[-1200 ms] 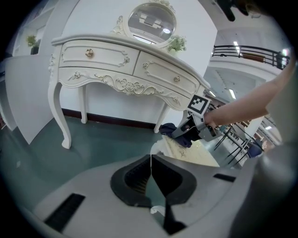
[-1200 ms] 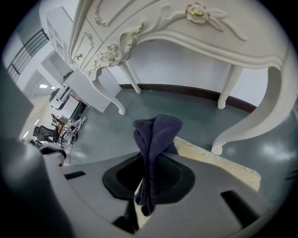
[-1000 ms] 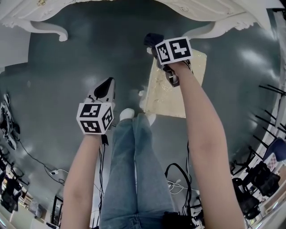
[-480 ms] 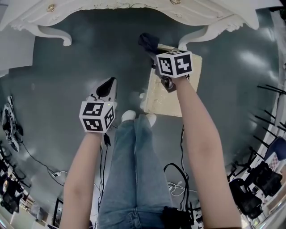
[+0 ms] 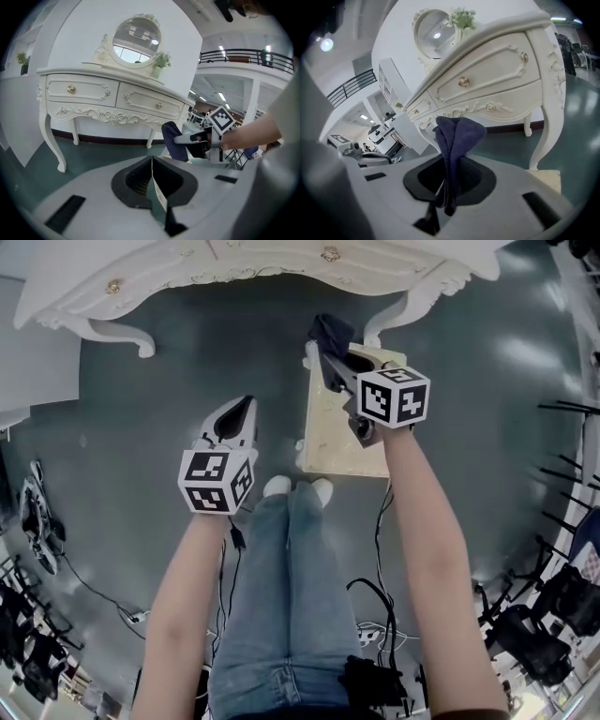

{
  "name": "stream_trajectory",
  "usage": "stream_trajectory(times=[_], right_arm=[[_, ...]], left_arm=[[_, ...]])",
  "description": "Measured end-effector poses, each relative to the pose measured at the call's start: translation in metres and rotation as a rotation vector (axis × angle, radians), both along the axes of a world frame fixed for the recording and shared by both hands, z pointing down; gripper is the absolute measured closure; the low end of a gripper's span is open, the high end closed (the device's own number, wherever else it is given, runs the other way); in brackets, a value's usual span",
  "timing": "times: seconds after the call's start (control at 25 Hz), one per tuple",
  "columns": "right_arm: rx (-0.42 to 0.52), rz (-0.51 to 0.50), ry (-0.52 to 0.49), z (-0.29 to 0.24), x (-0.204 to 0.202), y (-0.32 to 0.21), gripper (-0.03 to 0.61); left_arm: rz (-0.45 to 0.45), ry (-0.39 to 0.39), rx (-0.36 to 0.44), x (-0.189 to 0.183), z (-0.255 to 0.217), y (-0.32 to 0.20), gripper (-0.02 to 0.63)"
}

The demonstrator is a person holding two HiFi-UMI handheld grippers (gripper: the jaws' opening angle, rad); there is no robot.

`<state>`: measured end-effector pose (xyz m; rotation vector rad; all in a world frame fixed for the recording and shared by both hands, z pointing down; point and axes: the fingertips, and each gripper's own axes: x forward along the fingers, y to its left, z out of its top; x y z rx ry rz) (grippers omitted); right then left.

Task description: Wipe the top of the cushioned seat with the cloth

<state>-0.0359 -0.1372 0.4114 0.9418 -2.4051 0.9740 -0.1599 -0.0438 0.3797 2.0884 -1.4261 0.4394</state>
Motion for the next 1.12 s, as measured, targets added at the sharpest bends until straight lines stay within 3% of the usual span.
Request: stream_trajectory(times=[0.68, 1.12], right_arm=[[0.119, 0.107, -0.047, -0.138, 0.059, 0.077, 0.539], [0.271, 0.207, -0.04, -0.245, 0.1, 0.132, 0.538]], left_arm=[[0.028, 0.068, 0.181, 0.05, -0.139, -0.007, 0.609], [0.136, 0.089, 0.325, 0.094, -0.25, 0.01, 0.609]])
